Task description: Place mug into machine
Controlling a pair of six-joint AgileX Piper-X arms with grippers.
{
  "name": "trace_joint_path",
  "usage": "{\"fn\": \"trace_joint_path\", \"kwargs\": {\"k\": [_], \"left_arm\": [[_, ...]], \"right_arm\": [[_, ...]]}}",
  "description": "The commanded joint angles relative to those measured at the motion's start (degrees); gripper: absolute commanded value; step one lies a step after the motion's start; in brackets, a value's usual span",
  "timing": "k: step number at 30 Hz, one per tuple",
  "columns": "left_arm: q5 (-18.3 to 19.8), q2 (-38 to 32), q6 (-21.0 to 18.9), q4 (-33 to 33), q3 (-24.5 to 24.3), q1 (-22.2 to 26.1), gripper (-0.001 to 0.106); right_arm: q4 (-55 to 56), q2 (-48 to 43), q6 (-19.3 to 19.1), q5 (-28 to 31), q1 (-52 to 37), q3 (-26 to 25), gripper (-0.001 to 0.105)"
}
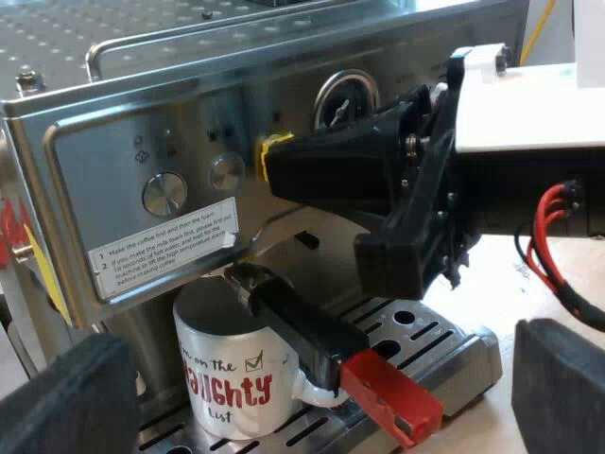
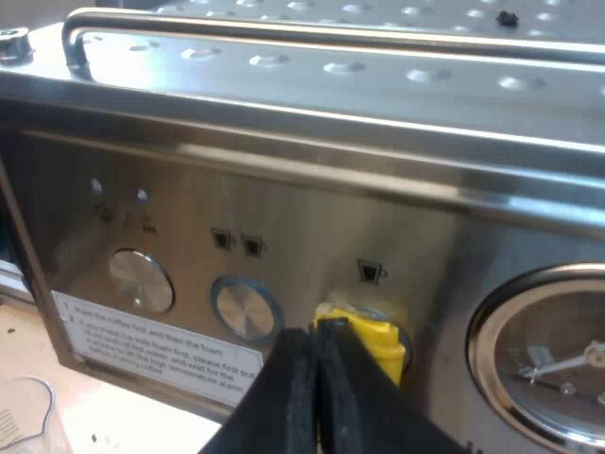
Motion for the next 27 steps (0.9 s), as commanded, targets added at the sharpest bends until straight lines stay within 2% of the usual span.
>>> {"fn": "trace_joint_path", "kwargs": {"k": [1,4,6,8,9,11,13,15,17,19,23,27], "left_arm": [[0.36,0.05,0.24,-0.41,-0.23,-0.12,0.081],[0.36,0.05,0.24,-0.41,-0.23,-0.12,0.081],[0.36,0.05,0.24,-0.41,-0.23,-0.12,0.081],[0.13,0.05,0.02,-0.41,-0.34,-0.12,0.081],[-0.01,0.05,0.0,-0.41,-0.41,-0.12,0.081],[-0.23,0.05,0.03,-0.41,-0.73,-0.12,0.081],[-0.11,0.05,0.03,-0.41,-1.27,-0.12,0.081],[-0.09,0.05,0.03,-0.41,-2.31,-0.12,0.081],[-0.44,-0.07,0.03,-0.41,-4.0,-0.12,0.081],[-1.61,-0.07,0.03,-1.11,-5.27,-0.12,0.081],[-2.76,1.18,-0.12,-2.98,-8.03,0.17,0.081],[-2.92,4.73,-0.5,-2.98,-11.58,1.55,0.081]], "right_arm": [[0.73,0.0,-0.71,6.51,-1.83,-0.72,0.0],[2.51,-1.35,-0.7,6.5,1.0,-0.72,0.002],[3.56,-2.22,-0.06,6.5,2.37,-0.72,0.012],[5.26,-3.4,2.44,6.5,3.8,-0.72,0.03],[5.55,-3.5,3.07,6.5,3.97,-0.72,0.036],[6.88,-4.76,3.36,5.88,4.75,-0.72,0.055],[8.92,-5.96,3.36,5.39,5.0,-0.72,0.062],[11.74,-7.47,3.58,4.62,4.98,-0.72,0.065],[16.57,-9.92,6.86,3.77,4.98,-0.72,0.066],[19.64,-12.12,7.93,3.49,4.81,-0.72,0.066],[25.68,-17.2,6.08,2.03,4.82,-0.72,0.066],[31.12,-21.16,5.99,-0.51,3.83,-0.72,0.066]]}}
